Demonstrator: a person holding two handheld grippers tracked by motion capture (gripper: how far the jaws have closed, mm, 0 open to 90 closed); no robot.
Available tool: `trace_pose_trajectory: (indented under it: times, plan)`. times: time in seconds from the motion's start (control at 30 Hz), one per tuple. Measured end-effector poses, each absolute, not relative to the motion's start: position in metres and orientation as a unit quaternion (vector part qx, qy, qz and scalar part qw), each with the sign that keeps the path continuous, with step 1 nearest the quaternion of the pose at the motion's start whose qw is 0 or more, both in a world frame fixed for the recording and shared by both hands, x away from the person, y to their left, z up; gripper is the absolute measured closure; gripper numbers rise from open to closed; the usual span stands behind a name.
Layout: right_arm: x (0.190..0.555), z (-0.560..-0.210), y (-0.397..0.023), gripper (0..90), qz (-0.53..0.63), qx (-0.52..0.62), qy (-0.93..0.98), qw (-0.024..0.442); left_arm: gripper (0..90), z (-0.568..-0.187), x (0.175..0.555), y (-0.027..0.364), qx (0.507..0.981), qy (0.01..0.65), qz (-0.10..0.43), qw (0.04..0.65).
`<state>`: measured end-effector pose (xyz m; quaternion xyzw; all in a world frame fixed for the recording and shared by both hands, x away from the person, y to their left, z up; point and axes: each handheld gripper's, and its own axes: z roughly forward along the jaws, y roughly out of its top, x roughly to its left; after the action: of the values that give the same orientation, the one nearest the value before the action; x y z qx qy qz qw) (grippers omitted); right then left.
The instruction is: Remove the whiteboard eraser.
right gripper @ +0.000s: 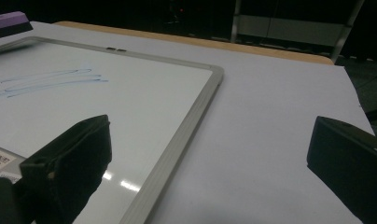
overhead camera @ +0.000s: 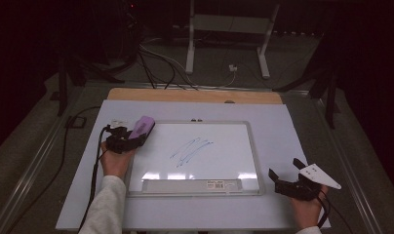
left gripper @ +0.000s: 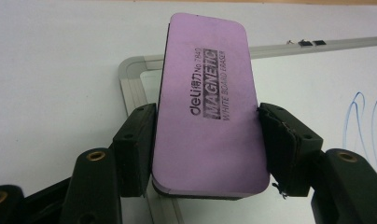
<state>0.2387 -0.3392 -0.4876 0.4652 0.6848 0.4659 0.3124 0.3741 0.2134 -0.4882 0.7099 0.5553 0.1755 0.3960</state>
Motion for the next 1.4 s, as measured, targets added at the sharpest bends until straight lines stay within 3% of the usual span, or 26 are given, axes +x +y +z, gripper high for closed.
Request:
trace_pose_trajectory:
  times: [1.4]
  plan:
    - [0.238,-0.487,-0.341,0.3,0.468,0.468,0.681,0.312,41.1,-0.467,0.366,0.187,0.721,0.52,0.186,0.419]
